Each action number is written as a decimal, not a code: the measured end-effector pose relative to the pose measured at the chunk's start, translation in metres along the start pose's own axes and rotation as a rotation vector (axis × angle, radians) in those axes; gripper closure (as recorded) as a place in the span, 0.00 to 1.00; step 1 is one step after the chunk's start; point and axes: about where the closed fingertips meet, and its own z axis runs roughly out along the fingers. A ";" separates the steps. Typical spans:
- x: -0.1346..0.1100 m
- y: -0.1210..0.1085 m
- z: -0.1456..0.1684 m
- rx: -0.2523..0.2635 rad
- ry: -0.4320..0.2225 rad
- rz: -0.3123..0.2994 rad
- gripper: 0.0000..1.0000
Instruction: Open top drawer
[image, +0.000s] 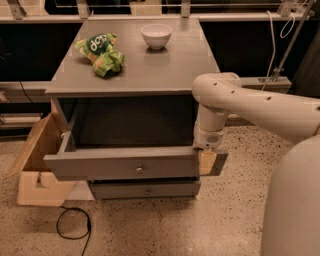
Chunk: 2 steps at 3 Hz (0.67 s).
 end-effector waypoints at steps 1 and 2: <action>-0.001 0.000 -0.001 0.000 0.000 0.000 0.73; 0.007 0.018 0.005 0.009 -0.045 0.043 0.73</action>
Offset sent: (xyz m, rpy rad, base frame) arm -0.0816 -0.0439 -0.0052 0.1574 -0.0254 -0.2349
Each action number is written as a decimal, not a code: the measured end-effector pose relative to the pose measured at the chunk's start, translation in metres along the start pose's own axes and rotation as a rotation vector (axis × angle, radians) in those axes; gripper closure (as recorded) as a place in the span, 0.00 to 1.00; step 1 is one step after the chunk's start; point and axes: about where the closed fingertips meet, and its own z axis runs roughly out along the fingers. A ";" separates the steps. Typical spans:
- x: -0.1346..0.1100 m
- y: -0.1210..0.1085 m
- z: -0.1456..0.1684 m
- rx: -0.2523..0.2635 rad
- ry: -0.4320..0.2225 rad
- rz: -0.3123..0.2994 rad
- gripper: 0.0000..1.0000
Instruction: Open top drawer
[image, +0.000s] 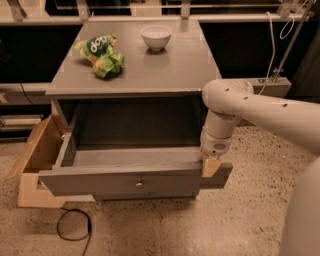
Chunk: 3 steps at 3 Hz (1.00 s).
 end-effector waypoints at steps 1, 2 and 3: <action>-0.001 -0.001 0.000 0.000 0.000 0.000 0.49; -0.001 -0.001 -0.006 0.020 -0.023 -0.008 0.26; -0.005 0.002 -0.030 0.078 -0.018 -0.036 0.03</action>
Offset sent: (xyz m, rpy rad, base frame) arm 0.0056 -0.0004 0.0164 0.0548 -0.0532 0.0024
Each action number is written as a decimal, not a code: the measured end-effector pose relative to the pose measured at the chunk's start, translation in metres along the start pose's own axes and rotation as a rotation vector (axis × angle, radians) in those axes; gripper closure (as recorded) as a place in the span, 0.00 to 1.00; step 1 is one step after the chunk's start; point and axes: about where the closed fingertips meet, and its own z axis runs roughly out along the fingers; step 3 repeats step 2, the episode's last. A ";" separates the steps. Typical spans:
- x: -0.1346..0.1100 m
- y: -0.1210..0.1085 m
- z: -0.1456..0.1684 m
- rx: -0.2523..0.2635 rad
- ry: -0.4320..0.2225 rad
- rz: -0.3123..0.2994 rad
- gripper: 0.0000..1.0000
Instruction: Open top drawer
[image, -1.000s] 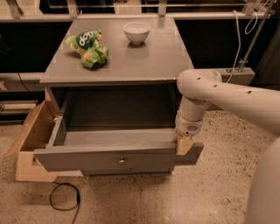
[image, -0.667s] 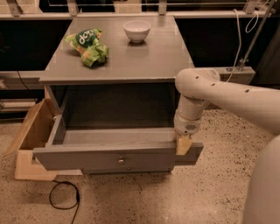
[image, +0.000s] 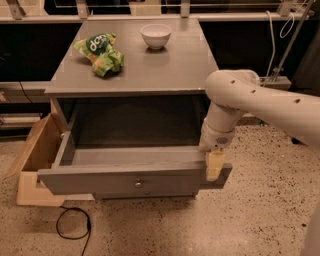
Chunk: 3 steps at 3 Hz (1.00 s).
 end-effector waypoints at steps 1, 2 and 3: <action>-0.003 0.005 -0.038 0.080 0.026 -0.014 0.00; -0.005 0.011 -0.066 0.149 0.034 -0.041 0.00; -0.005 0.011 -0.066 0.149 0.034 -0.041 0.00</action>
Offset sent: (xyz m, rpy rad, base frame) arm -0.0028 -0.0055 0.1069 -0.0192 -0.2542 0.0574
